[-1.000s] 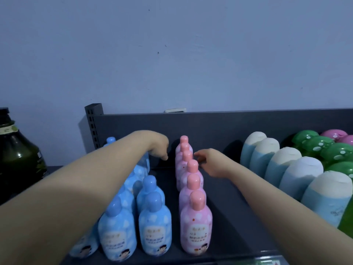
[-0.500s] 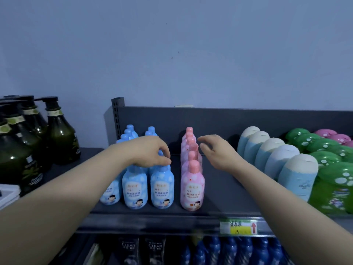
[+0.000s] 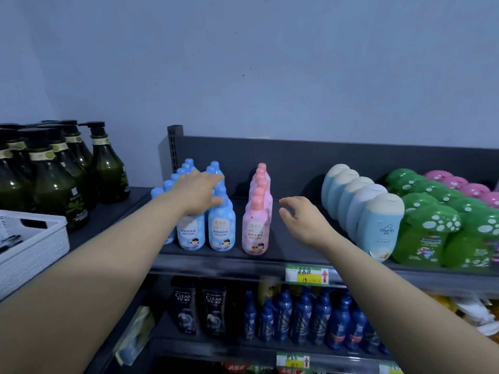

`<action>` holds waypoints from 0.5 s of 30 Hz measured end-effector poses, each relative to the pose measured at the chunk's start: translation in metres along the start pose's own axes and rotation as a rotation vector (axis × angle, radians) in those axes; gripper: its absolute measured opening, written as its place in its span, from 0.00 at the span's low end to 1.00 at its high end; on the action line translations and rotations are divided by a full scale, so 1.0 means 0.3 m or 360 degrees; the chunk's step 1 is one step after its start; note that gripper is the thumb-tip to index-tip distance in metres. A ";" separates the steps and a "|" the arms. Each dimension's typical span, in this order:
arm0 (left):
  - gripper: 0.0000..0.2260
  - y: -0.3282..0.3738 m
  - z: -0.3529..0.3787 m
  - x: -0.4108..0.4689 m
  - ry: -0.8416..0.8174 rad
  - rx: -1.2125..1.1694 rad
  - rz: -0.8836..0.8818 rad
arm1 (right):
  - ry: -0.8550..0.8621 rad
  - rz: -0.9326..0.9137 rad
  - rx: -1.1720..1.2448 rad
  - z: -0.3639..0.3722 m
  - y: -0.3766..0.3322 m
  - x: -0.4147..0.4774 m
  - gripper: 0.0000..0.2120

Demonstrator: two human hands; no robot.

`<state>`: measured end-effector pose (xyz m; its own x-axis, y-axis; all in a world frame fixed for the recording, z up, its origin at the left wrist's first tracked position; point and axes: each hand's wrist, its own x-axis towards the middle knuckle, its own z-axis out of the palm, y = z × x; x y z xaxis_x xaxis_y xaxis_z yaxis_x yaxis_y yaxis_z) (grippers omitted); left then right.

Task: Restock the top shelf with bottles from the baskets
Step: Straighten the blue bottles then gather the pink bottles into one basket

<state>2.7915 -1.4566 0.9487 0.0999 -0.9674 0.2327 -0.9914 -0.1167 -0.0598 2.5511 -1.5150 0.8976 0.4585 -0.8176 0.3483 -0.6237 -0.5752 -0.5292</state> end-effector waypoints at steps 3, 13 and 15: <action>0.21 -0.082 -0.016 -0.036 -0.0010 0.0026 -0.0082 | 0.0063 -0.0060 -0.0065 0.010 -0.033 -0.002 0.17; 0.26 -0.337 0.053 -0.135 -0.0043 -0.0345 -0.0356 | 0.0076 -0.0364 -0.0247 0.133 -0.272 0.088 0.20; 0.25 -0.351 0.063 -0.130 -0.0027 -0.0408 -0.0344 | 0.0044 -0.0329 -0.0383 0.157 -0.313 0.122 0.21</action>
<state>2.8936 -1.4108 0.9276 0.3096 -0.9303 0.1967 -0.9359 -0.2616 0.2360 2.6561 -1.4898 0.9235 0.5757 -0.6812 0.4523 -0.6527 -0.7160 -0.2477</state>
